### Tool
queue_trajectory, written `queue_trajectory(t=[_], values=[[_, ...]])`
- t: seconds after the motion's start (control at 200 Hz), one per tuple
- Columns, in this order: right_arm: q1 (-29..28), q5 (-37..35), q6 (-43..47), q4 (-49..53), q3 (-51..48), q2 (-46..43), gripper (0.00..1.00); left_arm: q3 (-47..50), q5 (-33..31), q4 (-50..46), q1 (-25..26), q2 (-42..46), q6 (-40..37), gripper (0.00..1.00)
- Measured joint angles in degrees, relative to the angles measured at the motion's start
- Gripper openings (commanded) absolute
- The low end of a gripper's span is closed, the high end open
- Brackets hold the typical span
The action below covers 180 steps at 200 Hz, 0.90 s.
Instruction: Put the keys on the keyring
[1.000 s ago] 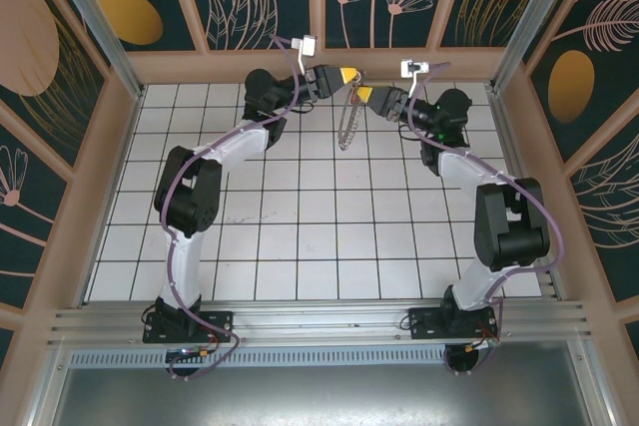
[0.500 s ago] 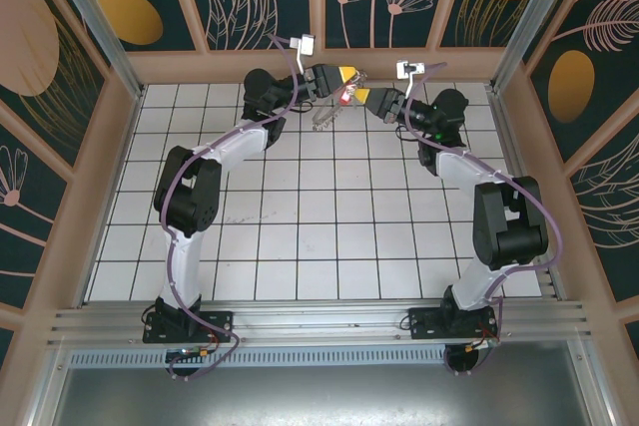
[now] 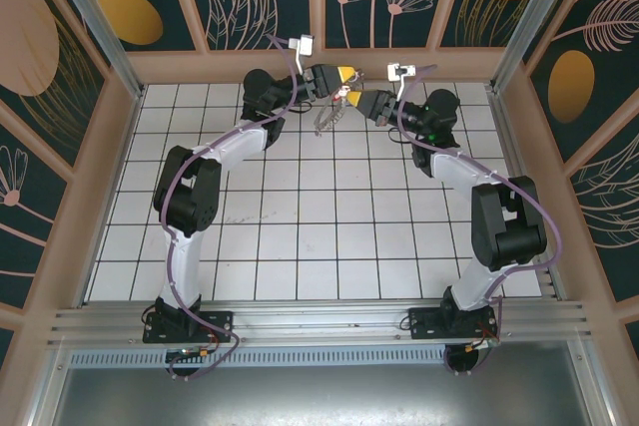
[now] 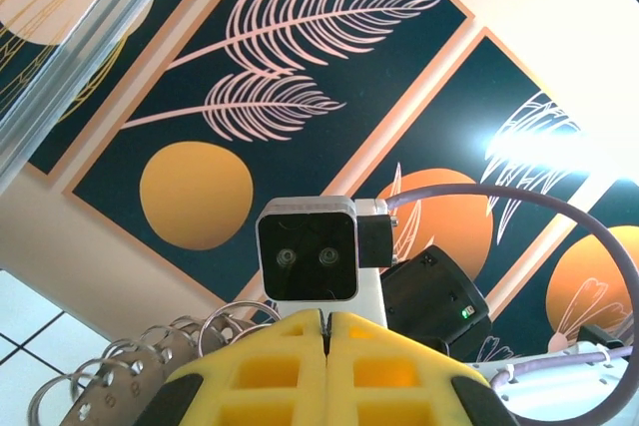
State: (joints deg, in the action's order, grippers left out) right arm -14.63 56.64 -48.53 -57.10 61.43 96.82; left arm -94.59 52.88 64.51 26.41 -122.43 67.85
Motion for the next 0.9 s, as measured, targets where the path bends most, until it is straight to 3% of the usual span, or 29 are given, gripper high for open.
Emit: queue_trajectory(t=[0.325,0.42,0.48,0.901], values=[[-0.85,-0.85,4.0,6.69,2.08,0.0,0.0,0.55,-0.85,0.46,-0.35,0.0,0.2,0.0],[-0.85,-1.11,5.2,8.76,2.08,-0.39,0.31,0.85,-0.87,0.42,-0.33,0.0,0.2,0.0],[-0.96,-1.07,6.36,10.49,1.7,-1.05,0.39,0.85,-1.01,0.66,-0.09,0.0,0.22,0.0],[3.54,-1.55,10.32,18.12,-5.27,-13.27,0.41,0.85,-1.01,1.75,0.7,0.0,0.37,0.0]])
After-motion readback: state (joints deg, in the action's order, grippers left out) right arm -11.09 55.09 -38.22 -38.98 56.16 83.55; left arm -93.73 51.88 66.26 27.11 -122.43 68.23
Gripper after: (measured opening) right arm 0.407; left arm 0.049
